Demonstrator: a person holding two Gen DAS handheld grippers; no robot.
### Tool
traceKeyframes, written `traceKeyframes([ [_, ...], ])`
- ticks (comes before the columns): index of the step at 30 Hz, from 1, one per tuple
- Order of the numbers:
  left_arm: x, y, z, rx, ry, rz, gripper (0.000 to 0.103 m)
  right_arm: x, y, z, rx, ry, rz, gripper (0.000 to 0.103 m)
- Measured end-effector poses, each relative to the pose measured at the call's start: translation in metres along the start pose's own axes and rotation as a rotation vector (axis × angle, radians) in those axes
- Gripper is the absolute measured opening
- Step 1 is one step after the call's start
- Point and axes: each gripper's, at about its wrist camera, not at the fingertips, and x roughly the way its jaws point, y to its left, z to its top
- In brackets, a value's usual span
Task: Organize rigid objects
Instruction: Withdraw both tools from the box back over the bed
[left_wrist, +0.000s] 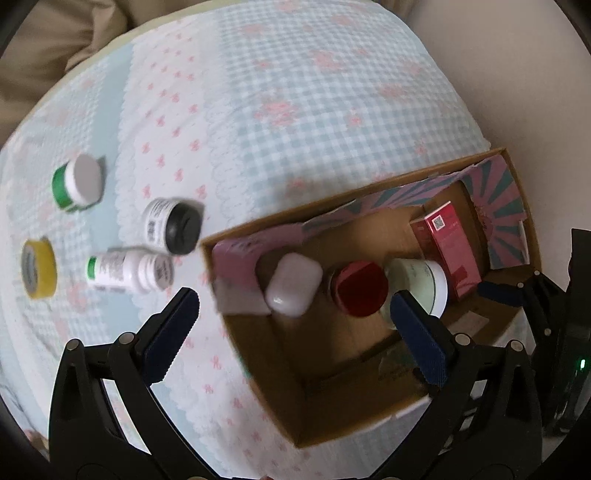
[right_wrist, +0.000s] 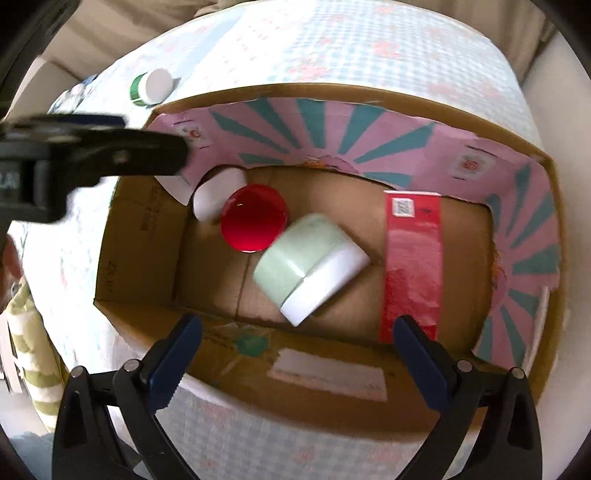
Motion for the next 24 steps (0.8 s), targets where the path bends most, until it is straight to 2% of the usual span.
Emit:
traceKeyframes([
  [7, -0.019, 0.003, -0.013, -0.009, -0.01, 0.02, 0.103, -0.02, -0.004, -0.002, 0.029, -0.002, -0.031, 0.103],
  [13, -0.046, -0.002, -0.023, 0.007, -0.066, 0.048, 0.103, -0.043, -0.002, -0.005, 0.036, -0.027, -0.07, 0.103],
  [19, -0.1, 0.009, -0.043, -0.015, -0.14, 0.03, 0.103, -0.09, 0.024, 0.006, 0.027, -0.09, -0.108, 0.103],
  [24, -0.159, 0.04, -0.071, -0.053, -0.213, 0.059, 0.103, -0.138, 0.059, 0.018, 0.014, -0.188, -0.137, 0.103],
])
